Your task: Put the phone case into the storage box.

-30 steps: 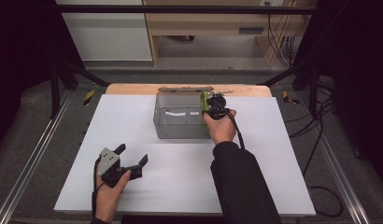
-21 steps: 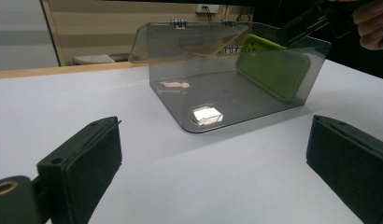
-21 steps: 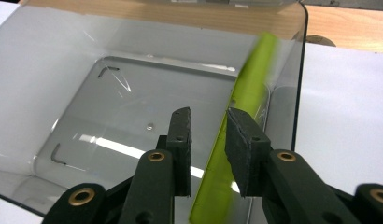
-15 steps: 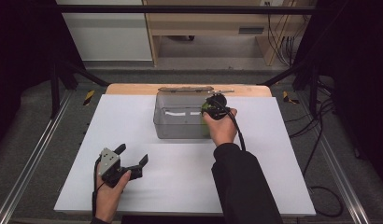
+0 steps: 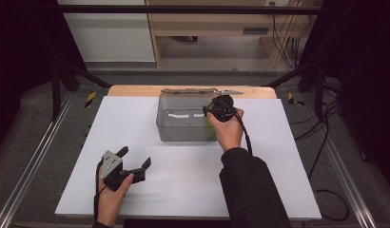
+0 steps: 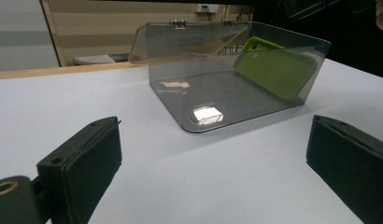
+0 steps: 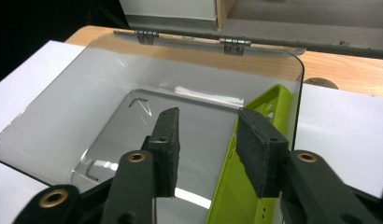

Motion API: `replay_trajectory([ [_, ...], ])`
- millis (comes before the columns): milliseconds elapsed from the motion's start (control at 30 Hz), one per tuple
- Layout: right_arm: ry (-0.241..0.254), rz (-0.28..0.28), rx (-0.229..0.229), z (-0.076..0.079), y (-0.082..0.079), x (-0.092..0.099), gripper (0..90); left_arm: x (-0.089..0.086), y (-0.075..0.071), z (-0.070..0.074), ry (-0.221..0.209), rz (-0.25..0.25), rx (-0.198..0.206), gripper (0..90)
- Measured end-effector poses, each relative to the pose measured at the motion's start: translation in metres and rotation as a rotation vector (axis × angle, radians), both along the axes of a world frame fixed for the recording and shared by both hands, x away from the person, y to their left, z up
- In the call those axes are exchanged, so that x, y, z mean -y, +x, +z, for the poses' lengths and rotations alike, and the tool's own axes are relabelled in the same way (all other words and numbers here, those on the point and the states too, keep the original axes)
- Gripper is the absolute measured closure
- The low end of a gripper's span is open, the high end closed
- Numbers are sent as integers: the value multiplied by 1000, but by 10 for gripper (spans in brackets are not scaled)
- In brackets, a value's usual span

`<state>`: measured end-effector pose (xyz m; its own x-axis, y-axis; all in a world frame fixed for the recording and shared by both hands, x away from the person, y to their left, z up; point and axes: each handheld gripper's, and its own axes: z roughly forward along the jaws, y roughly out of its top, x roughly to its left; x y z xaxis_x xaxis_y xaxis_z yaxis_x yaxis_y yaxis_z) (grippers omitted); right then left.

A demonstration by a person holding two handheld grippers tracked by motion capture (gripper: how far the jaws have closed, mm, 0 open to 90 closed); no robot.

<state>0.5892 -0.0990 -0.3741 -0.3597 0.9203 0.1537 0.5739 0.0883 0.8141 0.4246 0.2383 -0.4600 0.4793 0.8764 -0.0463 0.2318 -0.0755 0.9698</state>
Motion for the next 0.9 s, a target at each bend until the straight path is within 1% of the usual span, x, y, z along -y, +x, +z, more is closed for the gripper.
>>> replay_trajectory([
  [33, 2, -4, -1, 0, 0, 0, 566, 0, 0, 0, -2, -6, -1, 33],
  [233, 3, -17, 5, 1, 0, 3, 500, 0, 0, 0, -6, -3, -1, 33],
  [367, 21, -17, 5, 3, -2, 5, 463, 0, 0, 0, -2, 1, 0, 33],
  [433, 27, -11, 13, 5, -3, 6, 446, 0, 0, 0, -5, -4, -2, 33],
  [733, 41, -15, 38, 11, -8, 9, 378, -1, 0, 0, -4, 2, -1, 33],
  [900, 63, -8, 57, 16, -12, 11, 343, -1, 0, 0, -4, 1, -1, 33],
])
